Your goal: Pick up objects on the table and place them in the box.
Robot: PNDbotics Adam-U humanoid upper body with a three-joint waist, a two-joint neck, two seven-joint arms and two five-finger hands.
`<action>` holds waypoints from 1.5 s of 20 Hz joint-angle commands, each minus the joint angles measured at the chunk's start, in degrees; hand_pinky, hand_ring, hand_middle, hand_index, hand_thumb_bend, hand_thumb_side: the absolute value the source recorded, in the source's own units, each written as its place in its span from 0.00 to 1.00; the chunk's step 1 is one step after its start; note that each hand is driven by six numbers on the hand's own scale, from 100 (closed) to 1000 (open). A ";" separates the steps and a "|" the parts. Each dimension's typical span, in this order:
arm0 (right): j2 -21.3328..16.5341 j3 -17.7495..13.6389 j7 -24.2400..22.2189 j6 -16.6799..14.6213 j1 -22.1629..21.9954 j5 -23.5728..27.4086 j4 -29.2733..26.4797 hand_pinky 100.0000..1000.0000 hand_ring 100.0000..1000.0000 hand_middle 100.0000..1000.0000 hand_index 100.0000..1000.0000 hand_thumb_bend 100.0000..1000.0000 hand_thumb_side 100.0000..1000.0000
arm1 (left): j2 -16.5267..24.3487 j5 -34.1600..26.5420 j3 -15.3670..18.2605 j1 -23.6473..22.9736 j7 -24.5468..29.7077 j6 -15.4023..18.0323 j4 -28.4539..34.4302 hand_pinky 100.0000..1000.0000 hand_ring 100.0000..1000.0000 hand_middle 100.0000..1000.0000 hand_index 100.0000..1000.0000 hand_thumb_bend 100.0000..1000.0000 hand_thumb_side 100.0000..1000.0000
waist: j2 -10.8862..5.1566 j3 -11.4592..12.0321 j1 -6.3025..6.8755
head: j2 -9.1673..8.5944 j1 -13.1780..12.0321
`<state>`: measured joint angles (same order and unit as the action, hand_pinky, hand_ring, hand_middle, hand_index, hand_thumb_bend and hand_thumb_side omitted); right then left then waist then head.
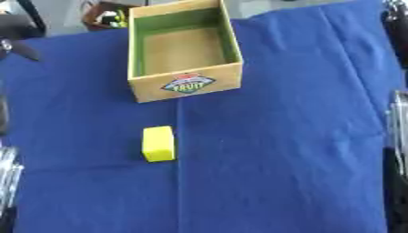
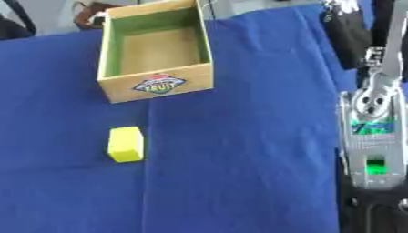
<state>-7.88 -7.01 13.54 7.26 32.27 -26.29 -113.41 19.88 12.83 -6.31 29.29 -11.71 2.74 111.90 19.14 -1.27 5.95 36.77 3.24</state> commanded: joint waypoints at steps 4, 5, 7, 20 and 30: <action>-0.92 0.52 -0.76 0.11 0.52 -0.06 -1.18 0.72 0.70 0.57 0.71 0.00 0.52 | 10.31 5.71 -8.30 8.17 5.65 -5.35 -3.33 0.37 0.66 0.79 0.99 0.00 0.87 | -1.50 -0.60 -0.04 | 0.50 -0.30; -0.89 0.55 -0.82 0.12 0.57 -0.01 -1.18 0.72 0.70 0.57 0.71 0.00 0.52 | 11.74 6.59 -9.72 9.60 6.53 -6.23 -3.62 0.39 0.67 0.80 1.00 0.00 0.87 | -1.44 -0.65 -0.08 | 0.45 -0.39; -0.89 0.68 -1.01 0.16 0.62 0.14 -1.18 0.72 0.70 0.57 0.71 0.00 0.52 | 14.63 8.37 -12.61 12.28 8.30 -7.97 -4.18 0.41 0.69 0.81 1.00 0.00 0.88 | -1.34 -0.85 -0.02 | 0.40 -0.67; -0.81 0.97 -1.72 0.23 0.12 0.88 -1.18 0.72 0.70 0.57 0.71 0.00 0.51 | 18.71 9.31 -27.64 17.64 19.78 -17.34 -5.63 0.52 0.77 0.85 1.00 0.06 0.76 | -1.63 -0.84 0.07 | 0.42 -0.79; -0.85 0.94 -1.75 0.27 -0.06 0.94 -1.18 0.72 0.70 0.57 0.71 0.00 0.51 | 20.15 9.27 -25.84 17.79 29.39 -20.22 -0.86 0.54 0.78 0.86 1.00 0.12 0.77 | -1.74 -0.66 0.09 | 0.47 -0.44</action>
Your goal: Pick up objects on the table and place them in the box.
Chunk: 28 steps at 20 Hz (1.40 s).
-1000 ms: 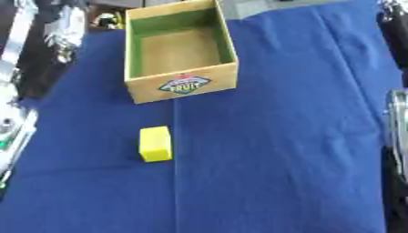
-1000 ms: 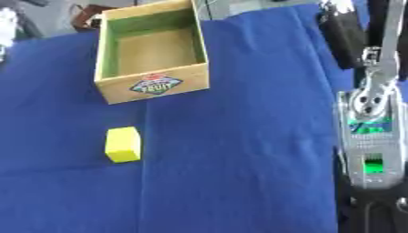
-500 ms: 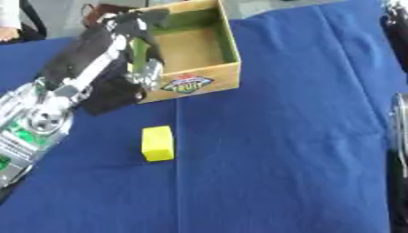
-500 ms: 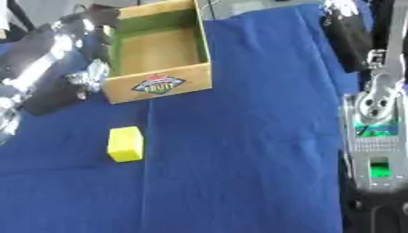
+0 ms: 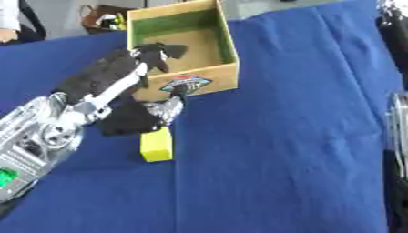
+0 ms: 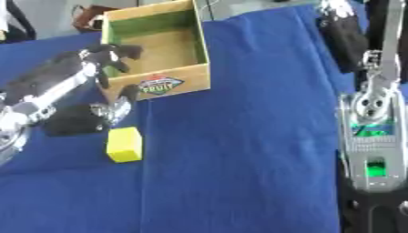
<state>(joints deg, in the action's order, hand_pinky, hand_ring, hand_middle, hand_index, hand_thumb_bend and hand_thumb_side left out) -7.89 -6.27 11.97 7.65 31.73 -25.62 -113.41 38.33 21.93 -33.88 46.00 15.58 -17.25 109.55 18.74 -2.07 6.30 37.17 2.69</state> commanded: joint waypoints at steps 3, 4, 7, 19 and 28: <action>-1.08 0.22 -0.36 0.10 0.33 0.52 -1.18 0.73 0.70 0.56 0.71 0.00 0.51 | 4.32 2.11 1.29 -0.16 4.98 1.49 1.87 0.68 0.86 0.93 1.00 0.92 1.00 | -1.32 0.27 -0.21 | 0.16 0.52; -1.10 0.21 -0.39 0.12 0.34 0.59 -1.18 0.73 0.70 0.56 0.71 0.00 0.51 | 5.02 2.95 1.23 -0.58 5.89 2.31 1.96 0.69 0.86 0.94 1.00 0.89 1.00 | -1.29 0.22 -0.19 | 0.16 0.50; -1.19 0.13 -0.40 0.19 0.26 0.78 -1.18 0.73 0.70 0.56 0.71 0.00 0.50 | 5.92 5.08 1.04 -1.48 8.38 4.74 1.31 0.72 0.88 0.96 1.00 0.82 0.96 | -1.24 0.21 -0.15 | 0.17 0.58; -1.51 -0.04 -0.21 0.43 0.02 1.50 -1.18 0.73 0.70 0.56 0.69 0.00 0.49 | 7.11 7.44 1.58 -1.85 18.80 8.52 -3.66 0.74 0.89 0.94 1.00 0.81 0.91 | -1.16 0.09 0.09 | 0.09 0.95; -1.75 -0.21 -0.35 0.73 -0.11 2.16 -1.18 0.73 0.70 0.56 0.69 0.00 0.48 | 5.37 10.67 2.90 0.12 27.16 7.22 -6.28 0.66 0.82 0.84 1.00 0.64 0.85 | -0.80 -0.08 0.11 | -0.01 1.02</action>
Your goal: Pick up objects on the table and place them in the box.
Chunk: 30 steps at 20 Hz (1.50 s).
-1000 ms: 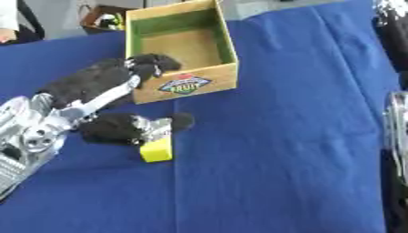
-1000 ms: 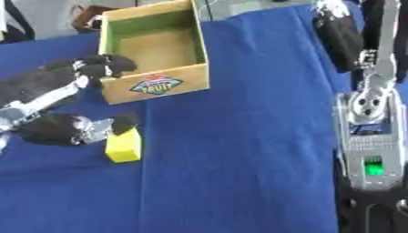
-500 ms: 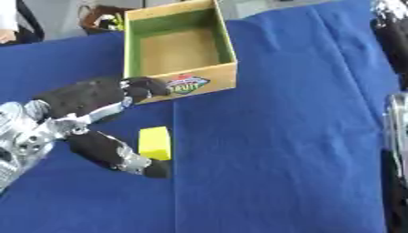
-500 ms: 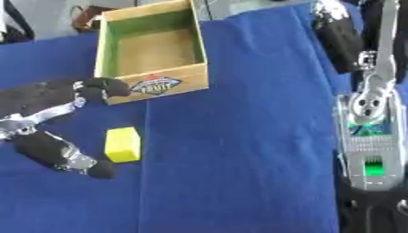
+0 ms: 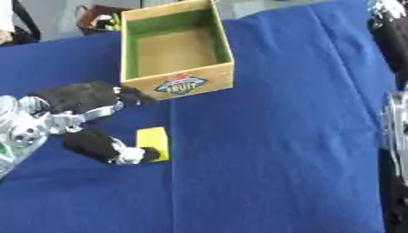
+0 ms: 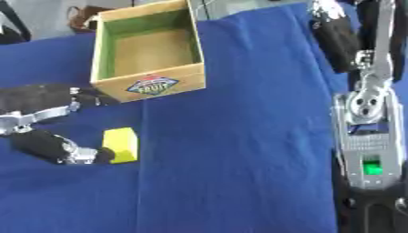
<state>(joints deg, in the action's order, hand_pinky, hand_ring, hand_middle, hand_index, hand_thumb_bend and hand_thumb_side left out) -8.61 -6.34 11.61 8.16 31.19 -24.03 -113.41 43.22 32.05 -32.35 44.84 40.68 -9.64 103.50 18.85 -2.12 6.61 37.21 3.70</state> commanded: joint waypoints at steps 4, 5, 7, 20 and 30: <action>-1.11 -0.26 0.03 0.32 0.51 0.74 -1.18 0.73 0.70 0.56 0.69 0.00 0.48 | -0.24 0.75 1.54 1.81 5.95 -0.95 -1.33 0.66 0.81 0.85 1.00 0.64 0.83 | -0.76 -0.18 -0.26 | -0.10 -0.06; -1.10 -0.29 0.03 0.34 0.53 0.76 -1.18 0.73 0.70 0.56 0.69 0.00 0.48 | -0.35 0.83 1.60 1.89 6.89 -0.96 -1.45 0.66 0.81 0.85 1.00 0.64 0.83 | -0.73 -0.20 -0.27 | -0.12 -0.07; -1.10 -0.32 0.07 0.34 0.53 0.85 -1.18 0.73 0.70 0.56 0.69 0.00 0.48 | -0.54 0.88 1.70 2.04 8.84 -0.98 -1.71 0.66 0.81 0.86 1.00 0.65 0.82 | -0.67 -0.25 -0.28 | -0.20 -0.11; -1.17 -0.44 -0.29 0.62 0.51 1.73 -1.18 0.73 0.70 0.55 0.67 0.00 0.47 | -3.03 4.12 1.44 2.82 11.29 -0.89 -6.01 0.63 0.80 0.85 1.00 0.66 0.82 | -0.19 -0.68 -0.38 | -0.79 -0.46; -1.14 -0.44 -0.54 0.63 0.64 2.30 -1.18 0.73 0.70 0.55 0.67 0.00 0.47 | -5.14 8.93 0.85 3.28 11.29 0.26 -8.53 0.63 0.80 0.84 1.00 0.64 0.79 | 0.16 -0.84 -0.52 | -1.02 -0.66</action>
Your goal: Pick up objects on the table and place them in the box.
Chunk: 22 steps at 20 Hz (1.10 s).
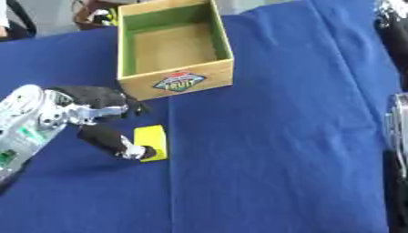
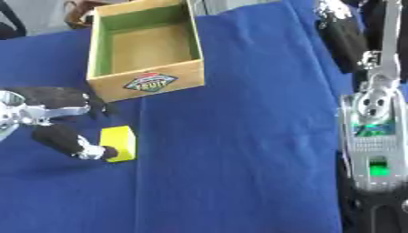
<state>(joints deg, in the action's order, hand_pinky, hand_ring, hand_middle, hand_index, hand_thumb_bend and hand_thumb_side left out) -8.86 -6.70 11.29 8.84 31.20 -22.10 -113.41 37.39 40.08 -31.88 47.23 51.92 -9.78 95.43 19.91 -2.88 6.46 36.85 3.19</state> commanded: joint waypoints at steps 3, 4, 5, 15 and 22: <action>-0.82 -0.09 -0.30 -0.06 0.69 0.51 -1.18 0.73 0.70 0.55 0.67 0.00 0.47 | 0.12 1.56 -0.35 0.95 0.05 1.16 -2.12 0.62 0.79 0.83 1.00 0.64 0.78 | -0.82 -0.16 -0.40 | -0.79 -0.27; -0.79 -0.08 -0.34 -0.05 0.68 0.56 -1.18 0.73 0.70 0.55 0.67 0.00 0.47 | -0.06 1.89 -0.51 1.05 0.05 1.40 -2.46 0.62 0.79 0.83 1.00 0.64 0.77 | -0.80 -0.18 -0.41 | -0.86 -0.30; -0.76 -0.08 -0.38 -0.03 0.66 0.62 -1.18 0.73 0.70 0.55 0.67 0.00 0.47 | -0.22 2.40 -0.65 1.16 0.05 1.70 -2.64 0.62 0.79 0.83 1.00 0.64 0.77 | -0.79 -0.20 -0.43 | -0.91 -0.33; -0.62 -0.18 -0.62 0.09 0.56 0.86 -1.18 0.74 0.70 0.55 0.67 0.00 0.47 | -1.23 6.32 -1.72 1.57 -1.70 4.07 -3.16 0.57 0.75 0.76 0.96 0.58 0.77 | -0.72 -0.41 -0.48 | -1.08 -0.33; -0.60 -0.30 -0.81 0.33 0.55 1.28 -1.18 0.74 0.70 0.55 0.67 0.00 0.47 | -2.71 9.38 -2.66 1.41 -5.12 4.71 -5.28 0.53 0.71 0.70 0.93 0.52 0.75 | -0.60 -0.65 -0.50 | -1.12 -0.44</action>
<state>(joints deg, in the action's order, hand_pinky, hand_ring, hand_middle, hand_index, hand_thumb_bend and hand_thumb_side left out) -8.85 -6.72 10.60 9.15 31.22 -21.46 -113.41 34.10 48.86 -34.41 47.76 47.39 -5.18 90.30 20.23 -3.53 6.27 36.16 2.90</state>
